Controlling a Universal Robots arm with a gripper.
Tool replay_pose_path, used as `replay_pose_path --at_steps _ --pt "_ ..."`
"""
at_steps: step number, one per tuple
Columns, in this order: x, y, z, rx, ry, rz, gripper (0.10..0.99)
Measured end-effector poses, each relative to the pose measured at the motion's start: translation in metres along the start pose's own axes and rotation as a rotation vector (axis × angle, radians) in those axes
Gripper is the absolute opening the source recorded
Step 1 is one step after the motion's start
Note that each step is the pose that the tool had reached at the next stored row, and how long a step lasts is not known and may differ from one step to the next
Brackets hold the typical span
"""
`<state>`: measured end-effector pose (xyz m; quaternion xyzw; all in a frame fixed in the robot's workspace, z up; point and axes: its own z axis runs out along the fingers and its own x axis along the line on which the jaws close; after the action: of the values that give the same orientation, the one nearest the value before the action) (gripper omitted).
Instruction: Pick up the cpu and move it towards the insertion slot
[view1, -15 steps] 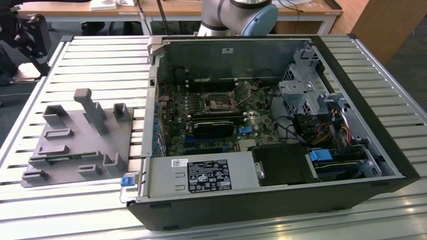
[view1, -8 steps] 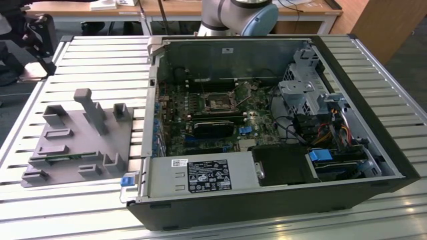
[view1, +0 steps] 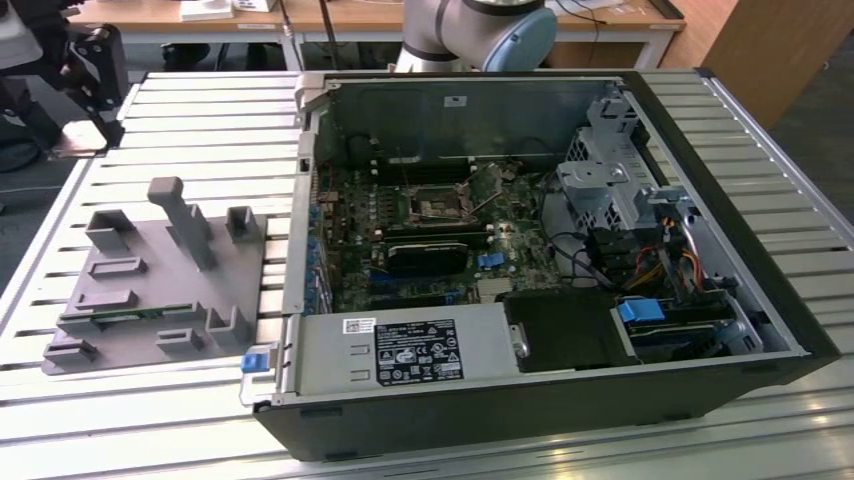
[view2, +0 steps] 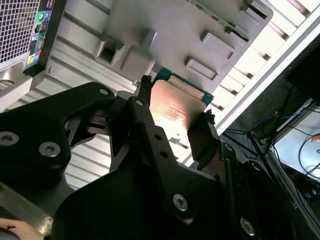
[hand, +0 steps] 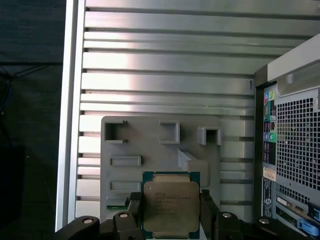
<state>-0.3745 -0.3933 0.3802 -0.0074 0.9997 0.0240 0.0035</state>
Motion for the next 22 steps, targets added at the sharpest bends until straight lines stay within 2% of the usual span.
replay_pose_path --at_steps 22 --pt "-0.0306 0.0033 0.0004 0.0 0.0 0.0 0.541"
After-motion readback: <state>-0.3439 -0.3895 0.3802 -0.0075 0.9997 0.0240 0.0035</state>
